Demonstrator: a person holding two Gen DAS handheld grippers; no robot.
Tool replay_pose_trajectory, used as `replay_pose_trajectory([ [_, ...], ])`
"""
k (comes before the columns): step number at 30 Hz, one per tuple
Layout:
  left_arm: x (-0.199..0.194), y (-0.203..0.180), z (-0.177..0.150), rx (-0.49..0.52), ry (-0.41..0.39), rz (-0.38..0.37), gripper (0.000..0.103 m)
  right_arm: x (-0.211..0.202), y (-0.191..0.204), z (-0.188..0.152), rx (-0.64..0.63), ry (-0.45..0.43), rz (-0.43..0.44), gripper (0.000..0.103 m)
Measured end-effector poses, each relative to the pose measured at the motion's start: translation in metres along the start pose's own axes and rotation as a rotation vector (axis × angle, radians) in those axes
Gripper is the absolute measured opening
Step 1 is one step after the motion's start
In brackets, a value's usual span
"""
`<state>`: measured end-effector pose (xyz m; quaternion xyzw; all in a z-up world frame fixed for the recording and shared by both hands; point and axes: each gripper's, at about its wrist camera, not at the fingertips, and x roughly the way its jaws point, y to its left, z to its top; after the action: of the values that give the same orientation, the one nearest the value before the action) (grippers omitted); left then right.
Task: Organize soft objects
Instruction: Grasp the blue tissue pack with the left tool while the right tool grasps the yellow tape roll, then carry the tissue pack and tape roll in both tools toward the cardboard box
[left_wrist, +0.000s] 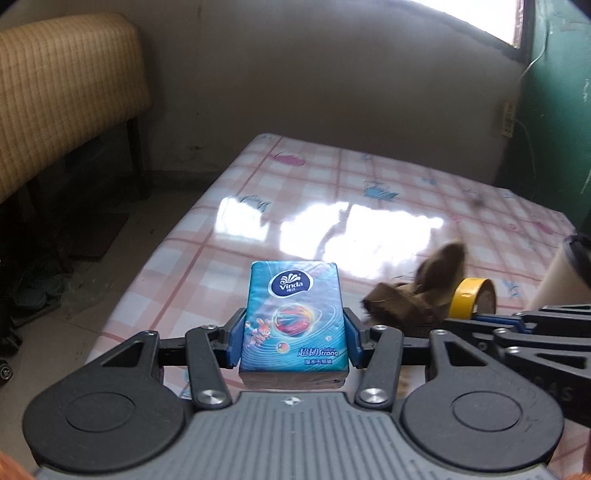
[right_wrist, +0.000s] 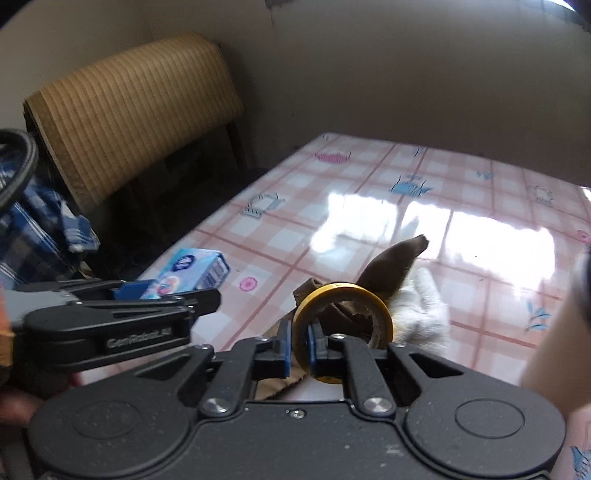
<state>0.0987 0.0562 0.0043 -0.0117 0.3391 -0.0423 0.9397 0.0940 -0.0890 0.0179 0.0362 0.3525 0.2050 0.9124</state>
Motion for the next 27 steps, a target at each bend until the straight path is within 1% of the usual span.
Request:
replay_pose_trajectory([
  [6, -0.026, -0.03, 0.008, 0.038, -0.031, -0.033, 0.053, -0.047, -0.009, 0.002, 0.013, -0.064, -0.017, 0.012],
  [8, -0.033, -0.042, 0.01, 0.051, -0.041, -0.043, 0.053, -0.06, -0.01, 0.004, 0.006, -0.092, -0.039, 0.012],
  [11, -0.042, -0.053, 0.013, 0.068, -0.051, -0.037, 0.053, -0.078, -0.018, 0.006, 0.027, -0.11, -0.052, 0.012],
  [14, -0.048, -0.06, 0.018, 0.059, -0.05, -0.027, 0.053, -0.09, -0.024, 0.009, 0.027, -0.128, -0.09, 0.012],
  [19, -0.057, -0.069, 0.025, 0.058, -0.06, -0.015, 0.053, -0.106, -0.03, 0.013, 0.032, -0.143, -0.127, 0.012],
  [27, -0.067, -0.087, 0.029, 0.063, -0.067, -0.031, 0.053, -0.129, -0.035, 0.01, 0.05, -0.177, -0.153, 0.012],
])
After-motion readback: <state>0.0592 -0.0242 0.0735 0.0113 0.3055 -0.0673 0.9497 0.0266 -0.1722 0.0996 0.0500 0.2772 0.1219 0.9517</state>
